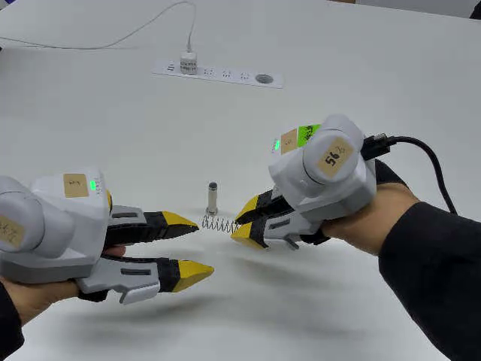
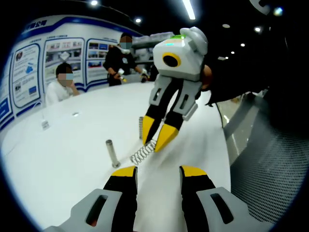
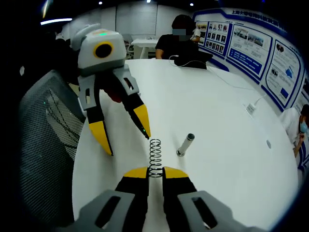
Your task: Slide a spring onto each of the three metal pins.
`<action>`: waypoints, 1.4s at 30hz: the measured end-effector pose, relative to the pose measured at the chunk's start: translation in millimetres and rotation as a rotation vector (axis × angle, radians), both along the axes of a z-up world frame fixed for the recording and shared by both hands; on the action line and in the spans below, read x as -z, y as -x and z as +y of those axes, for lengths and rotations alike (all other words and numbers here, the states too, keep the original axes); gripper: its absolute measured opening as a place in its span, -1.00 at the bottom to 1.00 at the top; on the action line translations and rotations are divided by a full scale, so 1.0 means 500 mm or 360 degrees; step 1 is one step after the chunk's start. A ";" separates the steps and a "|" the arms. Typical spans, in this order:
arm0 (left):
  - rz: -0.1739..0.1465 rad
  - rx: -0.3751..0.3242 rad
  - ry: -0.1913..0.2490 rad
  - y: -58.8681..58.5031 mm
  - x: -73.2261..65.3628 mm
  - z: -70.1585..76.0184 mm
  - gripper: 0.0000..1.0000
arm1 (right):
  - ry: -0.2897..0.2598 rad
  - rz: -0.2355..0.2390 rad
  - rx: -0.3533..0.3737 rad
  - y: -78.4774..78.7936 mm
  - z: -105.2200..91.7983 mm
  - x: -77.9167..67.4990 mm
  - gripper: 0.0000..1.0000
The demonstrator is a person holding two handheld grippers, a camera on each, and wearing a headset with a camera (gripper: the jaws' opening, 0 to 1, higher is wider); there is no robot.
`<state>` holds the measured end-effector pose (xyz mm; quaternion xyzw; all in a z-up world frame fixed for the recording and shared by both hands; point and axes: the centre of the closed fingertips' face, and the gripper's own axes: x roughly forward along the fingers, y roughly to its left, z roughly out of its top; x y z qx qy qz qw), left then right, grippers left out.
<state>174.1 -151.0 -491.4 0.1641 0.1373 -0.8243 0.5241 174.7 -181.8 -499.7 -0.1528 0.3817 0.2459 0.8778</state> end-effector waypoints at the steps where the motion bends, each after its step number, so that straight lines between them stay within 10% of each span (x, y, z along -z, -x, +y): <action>1: -0.0001 0.0002 0.0001 0.001 -0.001 0.000 -0.29 | 0.0004 0.0000 -0.0011 0.003 0.002 -0.003 -0.76; 21: -0.0068 0.0147 0.0043 0.032 -0.012 0.001 -0.55 | 0.0021 0.0076 -0.0347 0.051 0.058 -0.013 -0.76; 42: -0.0125 0.0229 0.0036 0.048 -0.002 0.008 -0.76 | 0.0045 0.0053 -0.0403 0.053 0.076 -0.048 -0.77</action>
